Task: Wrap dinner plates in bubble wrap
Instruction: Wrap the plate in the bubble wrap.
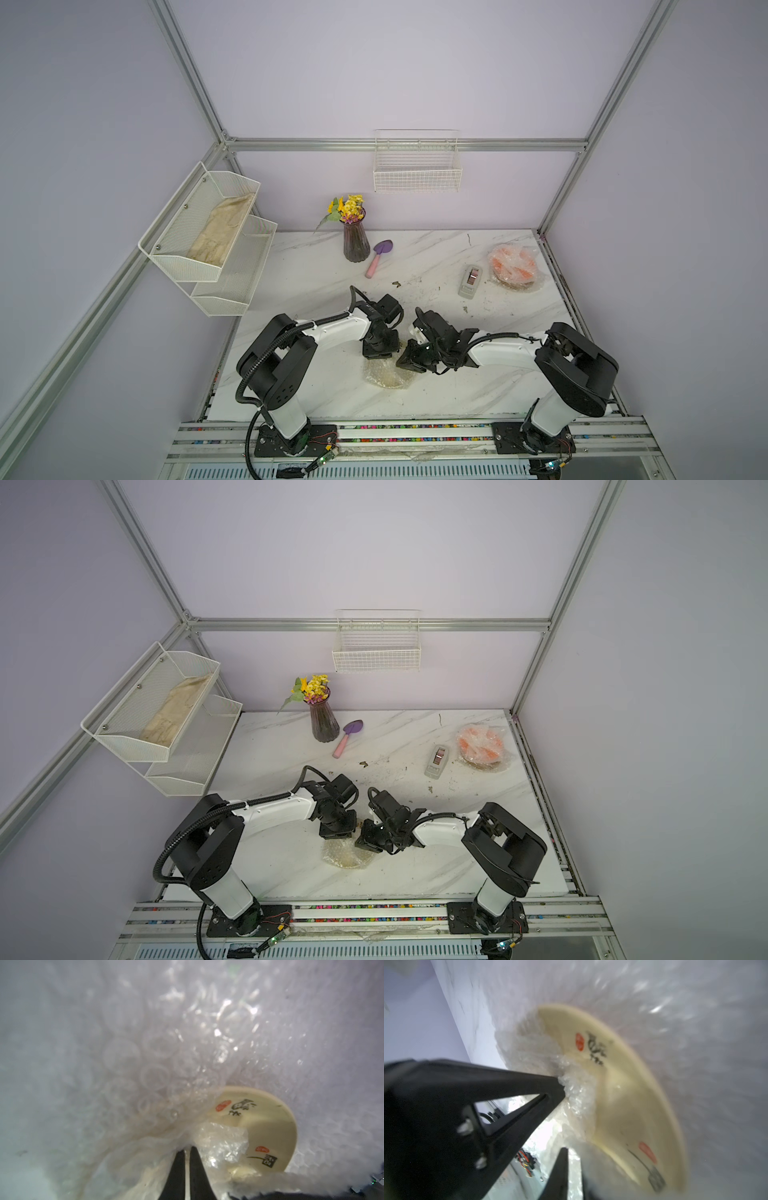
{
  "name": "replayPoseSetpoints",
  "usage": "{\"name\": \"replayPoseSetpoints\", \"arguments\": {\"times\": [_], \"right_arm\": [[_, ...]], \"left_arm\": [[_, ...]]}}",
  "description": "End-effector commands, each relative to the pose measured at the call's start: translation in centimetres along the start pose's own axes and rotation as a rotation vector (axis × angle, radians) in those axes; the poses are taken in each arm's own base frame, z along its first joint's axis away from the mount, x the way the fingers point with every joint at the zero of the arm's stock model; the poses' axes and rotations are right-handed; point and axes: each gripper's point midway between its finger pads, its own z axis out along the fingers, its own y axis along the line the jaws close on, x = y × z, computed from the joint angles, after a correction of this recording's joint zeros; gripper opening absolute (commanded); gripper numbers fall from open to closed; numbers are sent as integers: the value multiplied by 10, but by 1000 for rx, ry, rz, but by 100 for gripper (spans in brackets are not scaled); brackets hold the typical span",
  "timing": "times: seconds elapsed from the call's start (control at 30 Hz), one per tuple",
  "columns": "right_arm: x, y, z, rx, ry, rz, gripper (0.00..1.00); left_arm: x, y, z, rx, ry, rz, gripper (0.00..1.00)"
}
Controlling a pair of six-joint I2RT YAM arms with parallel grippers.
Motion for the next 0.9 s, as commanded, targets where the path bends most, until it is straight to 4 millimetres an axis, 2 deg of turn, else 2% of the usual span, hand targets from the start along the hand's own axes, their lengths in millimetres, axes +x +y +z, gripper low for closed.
{"name": "replayPoseSetpoints", "arguments": {"times": [0.0,0.1,0.2,0.33,0.5,0.6,0.67,0.77,0.87], "right_arm": [[-37,-12,-31,28,-93,35,29],[-72,-32,-50,14,-141,71,37],[-100,-49,-55,17,-159,74,50],[-126,-71,-56,32,-173,102,53],[-139,-99,-52,92,-174,147,52],[-146,-115,-67,167,-230,141,52],[-152,-114,-73,166,-252,134,52],[-150,-114,-72,182,-215,106,52],[-149,-108,-56,107,-160,113,49]], "left_arm": [[24,49,28,-177,75,2,9],[25,50,30,-169,73,12,9],[27,49,30,-155,72,18,9],[28,49,31,-151,75,24,9],[30,51,32,-149,79,19,9],[31,51,32,-150,80,17,9],[32,51,32,-149,81,13,9],[32,50,33,-145,86,13,9],[32,50,33,-143,86,14,9]]}}
